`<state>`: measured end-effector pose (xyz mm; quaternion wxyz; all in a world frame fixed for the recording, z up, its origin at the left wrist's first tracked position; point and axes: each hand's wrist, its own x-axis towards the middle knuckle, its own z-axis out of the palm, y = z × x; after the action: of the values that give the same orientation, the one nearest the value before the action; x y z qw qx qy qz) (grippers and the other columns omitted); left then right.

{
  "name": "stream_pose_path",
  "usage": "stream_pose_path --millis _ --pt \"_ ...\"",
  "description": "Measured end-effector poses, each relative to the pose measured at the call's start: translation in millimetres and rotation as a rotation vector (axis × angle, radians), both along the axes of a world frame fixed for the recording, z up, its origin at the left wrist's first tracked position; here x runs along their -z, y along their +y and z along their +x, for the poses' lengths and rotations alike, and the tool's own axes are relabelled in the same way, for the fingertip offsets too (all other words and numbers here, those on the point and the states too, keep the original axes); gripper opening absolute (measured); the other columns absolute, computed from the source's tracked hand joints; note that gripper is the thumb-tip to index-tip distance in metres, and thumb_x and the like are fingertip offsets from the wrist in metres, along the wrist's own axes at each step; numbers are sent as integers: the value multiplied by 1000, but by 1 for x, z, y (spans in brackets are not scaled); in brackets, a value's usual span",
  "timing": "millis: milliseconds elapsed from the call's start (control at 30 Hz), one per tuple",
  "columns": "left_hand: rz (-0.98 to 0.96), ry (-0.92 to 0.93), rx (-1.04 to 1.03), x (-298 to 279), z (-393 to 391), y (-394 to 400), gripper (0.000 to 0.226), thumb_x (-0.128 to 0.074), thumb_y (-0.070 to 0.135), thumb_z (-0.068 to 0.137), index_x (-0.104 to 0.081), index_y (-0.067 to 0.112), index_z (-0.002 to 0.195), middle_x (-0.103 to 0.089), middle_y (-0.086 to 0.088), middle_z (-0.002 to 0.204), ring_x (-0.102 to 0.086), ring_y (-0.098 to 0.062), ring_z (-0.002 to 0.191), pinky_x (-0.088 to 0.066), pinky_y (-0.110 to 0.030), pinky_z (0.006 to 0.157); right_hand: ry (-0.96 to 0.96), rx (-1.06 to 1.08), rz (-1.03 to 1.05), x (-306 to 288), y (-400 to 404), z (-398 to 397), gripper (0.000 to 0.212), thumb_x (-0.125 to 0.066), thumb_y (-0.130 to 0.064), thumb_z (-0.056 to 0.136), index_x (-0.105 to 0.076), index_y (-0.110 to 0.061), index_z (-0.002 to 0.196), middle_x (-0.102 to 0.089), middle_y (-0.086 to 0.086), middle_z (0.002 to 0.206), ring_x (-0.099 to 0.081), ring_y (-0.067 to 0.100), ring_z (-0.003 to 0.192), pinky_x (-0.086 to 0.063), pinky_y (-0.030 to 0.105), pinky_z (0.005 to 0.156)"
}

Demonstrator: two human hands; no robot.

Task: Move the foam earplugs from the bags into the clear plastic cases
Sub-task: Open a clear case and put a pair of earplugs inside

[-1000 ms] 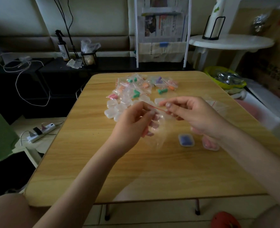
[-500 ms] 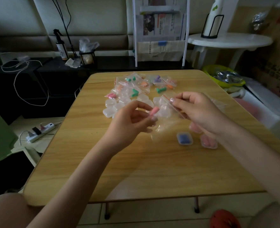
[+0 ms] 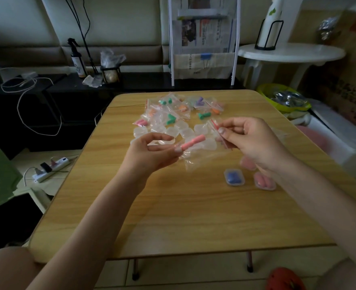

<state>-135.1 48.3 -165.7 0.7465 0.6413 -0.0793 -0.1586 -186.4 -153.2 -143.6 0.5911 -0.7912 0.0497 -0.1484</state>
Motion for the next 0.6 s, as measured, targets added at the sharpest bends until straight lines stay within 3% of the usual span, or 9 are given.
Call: stream_pose_path --millis 133,233,367,500,600 --pt "-223 165 -45 2 5 1 45 -72 11 63 -63 7 107 -71 -7 84 -69 -10 70 -57 -20 62 6 45 68 3 3 1 7 -65 -8 87 -68 -14 86 -67 -1 71 -61 3 61 -51 14 60" --pt "-365 236 -49 4 9 2 35 -66 8 77 -63 11 112 -73 -3 91 -69 -9 74 -58 -21 63 20 24 128 4 7 -1 4 -63 -11 89 -67 -12 90 -64 -1 76 -58 5 67 -53 17 66" --pt "-323 197 -96 5 8 1 34 -69 13 74 -64 16 107 -73 1 92 -67 -6 70 -53 -19 56 51 1 202 5 11 -2 8 -57 -13 94 -65 -12 94 -66 2 83 -64 12 80 -54 26 77" --pt "-302 222 -156 7 9 4 28 -69 17 82 -66 15 110 -73 7 96 -68 -5 80 -49 -17 55 2 75 265 4 8 0 8 -54 -9 95 -62 -12 94 -67 0 74 -66 8 69 -53 22 70" --pt "-205 114 -222 5 5 4 14 -66 14 86 -66 17 99 -74 4 94 -67 -8 85 -50 -20 65 -42 97 278 2 5 -3 8 -58 -8 93 -64 -12 91 -70 3 73 -66 11 69 -52 20 65"
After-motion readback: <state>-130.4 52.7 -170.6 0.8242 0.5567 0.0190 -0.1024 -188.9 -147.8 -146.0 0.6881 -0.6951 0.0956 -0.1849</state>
